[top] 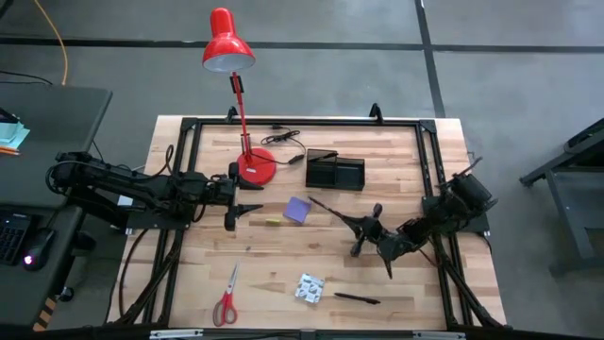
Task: Pick and place office supplies into organizer
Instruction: Put the black pen into the black desk organizer
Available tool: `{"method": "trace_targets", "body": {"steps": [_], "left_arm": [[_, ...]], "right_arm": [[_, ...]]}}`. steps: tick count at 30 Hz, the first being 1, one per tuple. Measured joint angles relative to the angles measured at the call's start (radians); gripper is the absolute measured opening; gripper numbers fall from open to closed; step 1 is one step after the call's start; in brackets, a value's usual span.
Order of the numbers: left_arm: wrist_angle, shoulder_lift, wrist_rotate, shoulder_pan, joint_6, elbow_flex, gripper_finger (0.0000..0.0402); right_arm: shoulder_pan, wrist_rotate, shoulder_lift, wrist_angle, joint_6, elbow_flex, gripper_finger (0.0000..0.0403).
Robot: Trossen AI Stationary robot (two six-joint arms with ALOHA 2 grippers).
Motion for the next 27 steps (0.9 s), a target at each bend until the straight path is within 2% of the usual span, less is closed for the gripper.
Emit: {"method": "trace_targets", "body": {"steps": [4,10,15,21,27], "left_arm": [[0.0,0.0,0.0,0.0,0.0,0.0,0.0233],[0.0,0.0,0.0,0.0,0.0,0.0,0.0233],[0.0,0.0,0.0,0.0,0.0,0.0,0.0233],[-0.001,0.0,0.0,0.0,0.0,0.0,0.0233],[0.0,0.0,0.0,0.0,0.0,0.0,0.0233]], "right_arm": [[-0.002,0.046,-0.082,-0.002,-0.113,0.0,0.0],[-0.037,0.042,-0.26,-0.032,-0.276,0.0,0.0],[-0.088,0.039,-0.458,-0.152,-0.361,0.0,0.0],[-0.165,-0.012,-0.695,-0.416,-0.342,0.01,0.0],[-0.265,-0.148,-0.855,-0.992,-0.151,0.179,0.0]]}}
